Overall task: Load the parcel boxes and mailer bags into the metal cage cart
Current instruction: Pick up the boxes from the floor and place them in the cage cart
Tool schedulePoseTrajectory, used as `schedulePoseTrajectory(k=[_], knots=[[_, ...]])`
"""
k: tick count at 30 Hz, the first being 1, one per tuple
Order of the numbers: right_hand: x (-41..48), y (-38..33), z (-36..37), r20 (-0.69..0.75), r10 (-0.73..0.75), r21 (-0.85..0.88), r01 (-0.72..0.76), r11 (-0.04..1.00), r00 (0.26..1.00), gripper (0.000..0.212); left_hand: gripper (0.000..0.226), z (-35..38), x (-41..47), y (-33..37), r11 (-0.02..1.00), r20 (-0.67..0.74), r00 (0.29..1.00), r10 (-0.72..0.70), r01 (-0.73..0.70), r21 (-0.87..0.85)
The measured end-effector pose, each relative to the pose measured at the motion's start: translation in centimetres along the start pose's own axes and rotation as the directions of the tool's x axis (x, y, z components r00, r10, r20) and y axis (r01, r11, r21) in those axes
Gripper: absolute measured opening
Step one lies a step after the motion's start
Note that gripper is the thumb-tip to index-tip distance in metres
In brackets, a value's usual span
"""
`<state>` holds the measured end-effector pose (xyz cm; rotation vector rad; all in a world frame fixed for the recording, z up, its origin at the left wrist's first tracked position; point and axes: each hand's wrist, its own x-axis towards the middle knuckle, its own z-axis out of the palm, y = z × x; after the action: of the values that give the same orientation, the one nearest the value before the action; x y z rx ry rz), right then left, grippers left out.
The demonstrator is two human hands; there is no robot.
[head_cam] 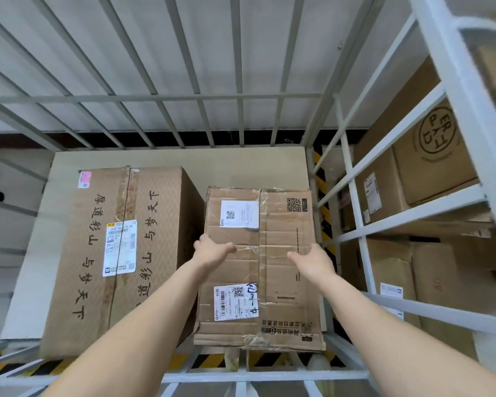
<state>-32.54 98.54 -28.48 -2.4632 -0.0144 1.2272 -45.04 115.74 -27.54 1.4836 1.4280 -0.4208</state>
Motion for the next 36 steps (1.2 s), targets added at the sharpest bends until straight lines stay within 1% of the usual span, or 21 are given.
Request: schedulePoseTrajectory(k=[2,5,8,10,13,17,19,22,24,27,30,33,36], knots=[[-2.4,-2.3,-2.1,-0.021,-0.086,-0.042,0.085,0.995,0.996,0.077,0.079,-1.4,-2.7,1.8,0.997,0.019,0.997,0.080,-0.080,0.017],[-7.1,-5.5,-5.6,-0.056,-0.205,-0.106,0.199,0.974,0.977,0.071,0.062,-3.8,-7.2,4.5,0.976,0.022,0.977,0.212,-0.213,0.042],[-13.1,-8.1,-9.4,-0.084,-0.325,-0.140,0.311,0.940,0.942,0.067,0.060,-6.3,-12.4,7.2,0.941,0.019,0.942,0.334,-0.334,0.050],[-16.8,-9.1,-11.9,-0.137,-0.407,-0.146,0.388,0.910,0.903,0.066,0.060,-7.4,-16.0,9.1,0.908,0.016,0.910,0.415,-0.416,0.057],[-22.2,-9.6,-15.7,-0.231,-0.497,-0.183,0.464,0.867,0.837,0.065,0.058,-8.4,-21.4,11.9,0.844,0.025,0.848,0.530,-0.530,0.086],[-28.5,-8.3,-20.6,-0.358,-0.561,-0.211,0.520,0.828,0.747,0.064,0.055,-8.2,-28.8,14.8,0.747,0.027,0.755,0.655,-0.652,0.125],[-31.2,-6.5,-22.8,-0.416,-0.571,-0.211,0.535,0.818,0.708,0.063,0.053,-7.2,-32.5,15.7,0.694,0.035,0.704,0.709,-0.706,0.143],[-34.4,-2.1,-26.0,-0.499,-0.549,-0.204,0.525,0.826,0.670,0.062,0.052,-4.0,-38.1,16.4,0.603,0.093,0.620,0.779,-0.782,0.159],[-36.3,2.1,-28.1,-0.554,-0.515,-0.195,0.499,0.844,0.654,0.061,0.052,-0.7,-42.0,16.6,0.548,0.140,0.567,0.812,-0.822,0.155],[-38.3,9.0,-30.8,-0.622,-0.441,-0.148,0.456,0.878,0.647,0.061,0.053,5.1,-47.2,16.5,0.480,0.217,0.506,0.835,-0.862,0.161],[-39.5,16.0,-33.0,-0.634,-0.380,-0.115,0.404,0.907,0.673,0.063,0.052,11.0,-51.2,15.6,0.458,0.273,0.483,0.832,-0.875,0.155],[-40.5,22.5,-34.8,-0.634,-0.318,-0.085,0.346,0.934,0.705,0.063,0.050,16.3,-54.3,14.2,0.458,0.327,0.479,0.815,-0.877,0.144],[-40.9,26.8,-35.9,-0.611,-0.284,-0.081,0.298,0.951,0.739,0.062,0.050,19.9,-56.4,13.1,0.448,0.359,0.478,0.801,-0.878,0.170]])
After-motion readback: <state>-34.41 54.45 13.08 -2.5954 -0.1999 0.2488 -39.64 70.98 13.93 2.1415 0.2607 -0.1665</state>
